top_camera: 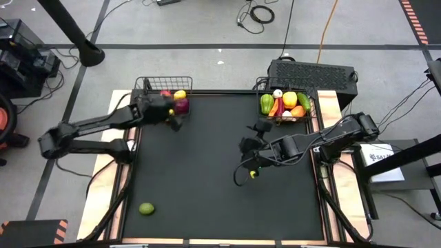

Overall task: Sort produce into baskets
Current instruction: Put the green lime into the left black wire basket

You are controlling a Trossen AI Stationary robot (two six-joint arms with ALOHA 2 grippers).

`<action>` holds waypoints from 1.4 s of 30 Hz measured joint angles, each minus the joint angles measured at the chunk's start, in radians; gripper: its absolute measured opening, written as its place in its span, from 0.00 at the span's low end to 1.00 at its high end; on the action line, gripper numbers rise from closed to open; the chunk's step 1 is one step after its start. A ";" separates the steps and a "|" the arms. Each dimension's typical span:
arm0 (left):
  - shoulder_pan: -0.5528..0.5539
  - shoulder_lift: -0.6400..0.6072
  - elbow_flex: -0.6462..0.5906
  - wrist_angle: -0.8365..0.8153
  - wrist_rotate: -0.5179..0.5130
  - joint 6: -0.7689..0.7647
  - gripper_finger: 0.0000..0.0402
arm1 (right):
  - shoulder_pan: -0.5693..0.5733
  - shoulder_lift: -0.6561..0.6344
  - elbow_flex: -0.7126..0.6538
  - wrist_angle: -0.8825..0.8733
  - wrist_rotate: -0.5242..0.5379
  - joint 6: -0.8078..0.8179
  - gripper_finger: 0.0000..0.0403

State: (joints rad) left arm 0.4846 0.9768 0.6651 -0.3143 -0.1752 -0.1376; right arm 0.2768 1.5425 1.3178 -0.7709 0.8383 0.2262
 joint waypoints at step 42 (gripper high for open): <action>-1.470 0.169 0.000 -0.331 0.169 -1.036 0.84 | 0.000 0.000 0.000 0.049 -0.138 0.017 0.87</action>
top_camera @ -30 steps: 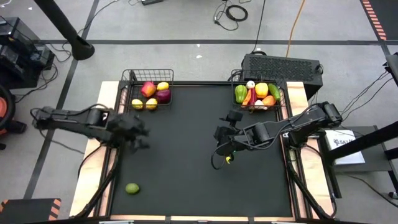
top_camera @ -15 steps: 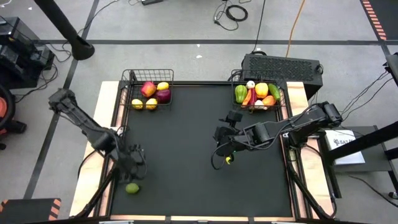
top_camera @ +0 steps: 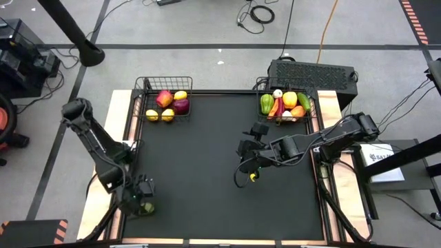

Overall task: Sort produce into baskets
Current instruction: Put the green lime into the left black wire basket

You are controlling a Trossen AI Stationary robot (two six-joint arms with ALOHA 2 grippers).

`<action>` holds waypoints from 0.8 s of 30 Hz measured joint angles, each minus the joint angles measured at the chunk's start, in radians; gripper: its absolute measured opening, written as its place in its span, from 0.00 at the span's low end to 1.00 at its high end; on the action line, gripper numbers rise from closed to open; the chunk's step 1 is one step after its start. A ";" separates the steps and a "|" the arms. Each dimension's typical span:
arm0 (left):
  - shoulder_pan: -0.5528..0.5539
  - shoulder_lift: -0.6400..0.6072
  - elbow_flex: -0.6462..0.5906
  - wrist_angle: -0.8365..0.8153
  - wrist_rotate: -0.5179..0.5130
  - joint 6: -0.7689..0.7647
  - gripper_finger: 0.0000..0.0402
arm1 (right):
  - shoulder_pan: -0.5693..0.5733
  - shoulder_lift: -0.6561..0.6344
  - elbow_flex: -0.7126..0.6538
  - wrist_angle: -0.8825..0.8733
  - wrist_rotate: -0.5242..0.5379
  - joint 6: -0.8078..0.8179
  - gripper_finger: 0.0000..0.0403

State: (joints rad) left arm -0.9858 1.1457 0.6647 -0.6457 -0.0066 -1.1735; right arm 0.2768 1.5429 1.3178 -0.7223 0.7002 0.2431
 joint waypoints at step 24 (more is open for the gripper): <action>-0.111 0.275 0.000 0.088 -0.031 -0.104 0.82 | 0.000 0.000 0.000 -0.001 -0.026 0.000 0.87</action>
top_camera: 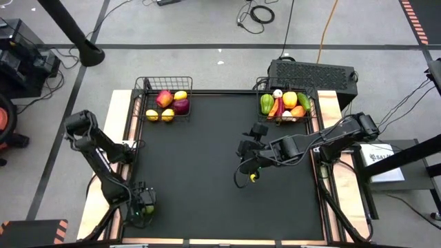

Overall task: Sort produce into baskets
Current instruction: Put the green lime into the left black wire basket

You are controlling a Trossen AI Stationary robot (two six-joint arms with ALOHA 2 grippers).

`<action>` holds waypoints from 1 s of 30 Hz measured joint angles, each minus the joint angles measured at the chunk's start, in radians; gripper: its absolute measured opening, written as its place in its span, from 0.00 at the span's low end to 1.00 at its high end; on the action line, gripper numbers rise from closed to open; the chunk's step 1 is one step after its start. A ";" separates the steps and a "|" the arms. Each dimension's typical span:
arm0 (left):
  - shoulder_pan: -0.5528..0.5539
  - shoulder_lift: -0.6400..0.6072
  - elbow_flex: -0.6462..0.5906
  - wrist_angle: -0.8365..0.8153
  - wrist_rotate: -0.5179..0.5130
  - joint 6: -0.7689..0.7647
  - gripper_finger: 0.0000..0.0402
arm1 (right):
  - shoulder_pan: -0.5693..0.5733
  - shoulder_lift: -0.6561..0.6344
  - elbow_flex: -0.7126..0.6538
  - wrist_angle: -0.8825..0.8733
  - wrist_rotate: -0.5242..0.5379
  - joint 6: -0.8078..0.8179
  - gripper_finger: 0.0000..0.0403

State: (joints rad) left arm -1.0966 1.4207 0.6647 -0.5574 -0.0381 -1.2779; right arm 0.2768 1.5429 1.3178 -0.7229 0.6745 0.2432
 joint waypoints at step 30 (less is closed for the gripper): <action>0.352 -0.020 0.127 -0.036 -0.496 0.482 0.55 | 0.000 0.000 0.000 -0.016 0.000 -0.001 0.87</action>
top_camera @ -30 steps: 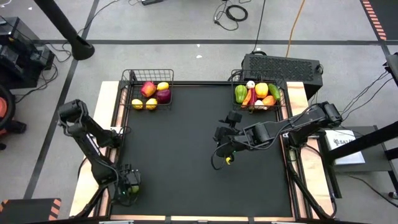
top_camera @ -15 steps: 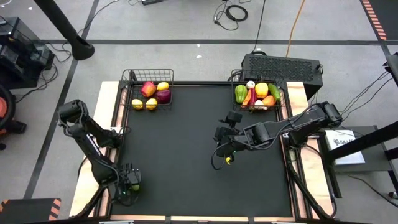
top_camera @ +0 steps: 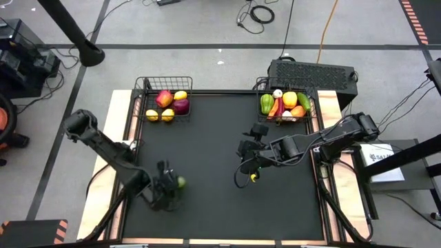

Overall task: Sort produce into baskets
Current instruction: Put the green lime into the left black wire basket

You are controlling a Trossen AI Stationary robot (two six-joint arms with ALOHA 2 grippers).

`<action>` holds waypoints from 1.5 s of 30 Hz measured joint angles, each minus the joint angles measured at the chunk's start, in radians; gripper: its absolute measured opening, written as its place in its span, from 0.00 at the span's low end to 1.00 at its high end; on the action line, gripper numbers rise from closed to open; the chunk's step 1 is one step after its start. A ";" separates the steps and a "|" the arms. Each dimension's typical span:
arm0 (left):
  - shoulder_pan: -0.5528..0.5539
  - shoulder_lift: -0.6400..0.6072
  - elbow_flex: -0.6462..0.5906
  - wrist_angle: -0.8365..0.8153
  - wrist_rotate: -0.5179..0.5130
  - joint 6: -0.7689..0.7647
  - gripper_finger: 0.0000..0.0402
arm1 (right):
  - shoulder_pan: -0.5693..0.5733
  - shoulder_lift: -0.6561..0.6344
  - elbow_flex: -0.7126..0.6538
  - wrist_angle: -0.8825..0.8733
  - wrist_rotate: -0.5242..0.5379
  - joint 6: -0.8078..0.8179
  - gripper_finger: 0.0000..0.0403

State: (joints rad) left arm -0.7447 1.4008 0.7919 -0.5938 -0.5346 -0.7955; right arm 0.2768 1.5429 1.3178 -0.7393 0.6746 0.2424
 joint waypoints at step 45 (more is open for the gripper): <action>1.684 -0.184 0.098 0.007 0.242 0.997 0.55 | 0.046 0.000 0.000 -0.104 -0.023 0.102 0.87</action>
State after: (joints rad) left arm 0.9397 1.2166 0.8904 -0.5872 -0.2924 0.2017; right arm 0.3229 1.5433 1.3178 -0.8436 0.6518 0.3443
